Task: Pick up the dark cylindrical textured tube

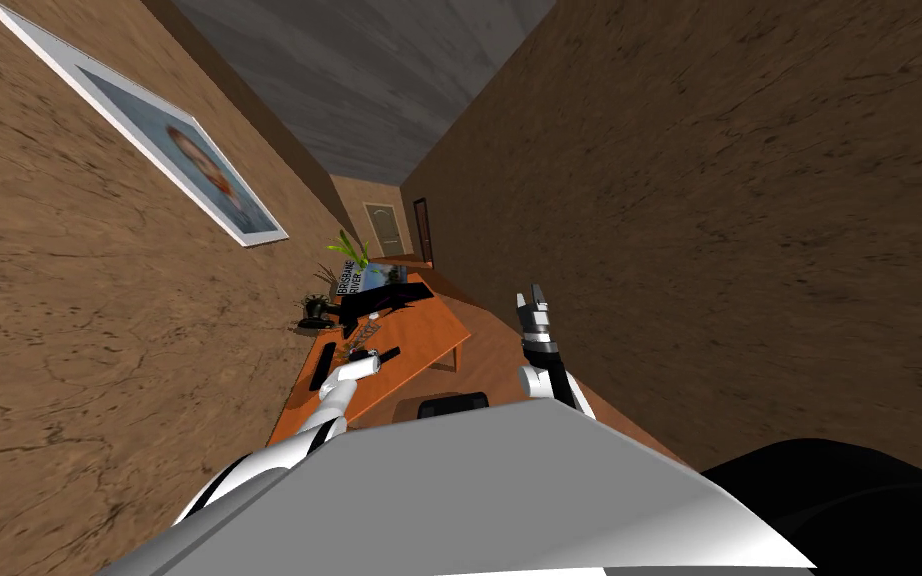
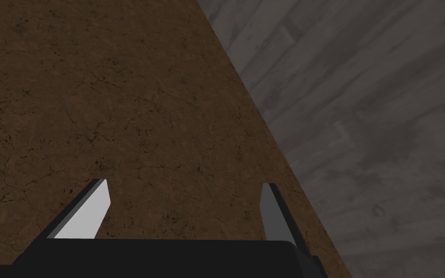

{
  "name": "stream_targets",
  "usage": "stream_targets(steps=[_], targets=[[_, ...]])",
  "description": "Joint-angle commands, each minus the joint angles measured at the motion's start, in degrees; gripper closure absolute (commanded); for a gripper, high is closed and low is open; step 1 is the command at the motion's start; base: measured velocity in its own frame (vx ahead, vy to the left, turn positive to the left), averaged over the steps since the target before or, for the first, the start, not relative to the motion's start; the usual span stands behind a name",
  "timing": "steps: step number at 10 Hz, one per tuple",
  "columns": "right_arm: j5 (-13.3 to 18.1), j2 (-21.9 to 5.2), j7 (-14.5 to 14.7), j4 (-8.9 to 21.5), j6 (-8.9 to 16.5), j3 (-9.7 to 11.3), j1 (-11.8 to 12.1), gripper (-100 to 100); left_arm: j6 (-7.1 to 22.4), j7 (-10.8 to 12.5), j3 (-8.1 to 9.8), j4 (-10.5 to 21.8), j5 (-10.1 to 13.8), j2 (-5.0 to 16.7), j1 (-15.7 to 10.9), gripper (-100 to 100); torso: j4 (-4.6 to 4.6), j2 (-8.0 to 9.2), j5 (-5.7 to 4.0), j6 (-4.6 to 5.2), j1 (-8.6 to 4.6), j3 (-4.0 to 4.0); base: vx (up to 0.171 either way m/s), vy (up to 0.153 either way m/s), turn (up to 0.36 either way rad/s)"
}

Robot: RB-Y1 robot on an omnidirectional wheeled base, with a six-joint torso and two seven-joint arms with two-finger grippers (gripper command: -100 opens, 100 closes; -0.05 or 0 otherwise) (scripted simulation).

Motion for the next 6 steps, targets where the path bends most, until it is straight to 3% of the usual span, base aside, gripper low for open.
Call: stream_targets(steps=[1,3,4,6], targets=[[0.0,0.0,0.0,0.0,0.0,0.0,0.0,0,-1.7,1.0,0.95,2.7,-0.7,0.5,-0.7,-100,0.00,0.00,0.00,0.00,0.00,0.00,-0.022,0.025,-0.158],[0.0,0.0,0.0,0.0,0.0,0.0,0.0,0,-2.2,1.0,1.05,4.0,-0.8,0.7,-1.3,-100,-0.02,-0.05,0.04,0.05,0.05,-0.03,-0.022,0.023,-0.089],[0.0,0.0,0.0,0.0,0.0,0.0,0.0,0,-2.4,1.2,1.10,4.3,-0.8,0.7,-1.4,100,-0.04,-0.15,0.05,0.02,0.07,-0.09,-0.006,0.000,0.006],[0.0,0.0,0.0,0.0,0.0,0.0,0.0,0,-2.4,1.2,1.11,4.3,-0.8,0.7,-1.4,100,-0.04,-0.23,0.02,0.04,0.03,-0.14,0.000,0.000,0.000]])
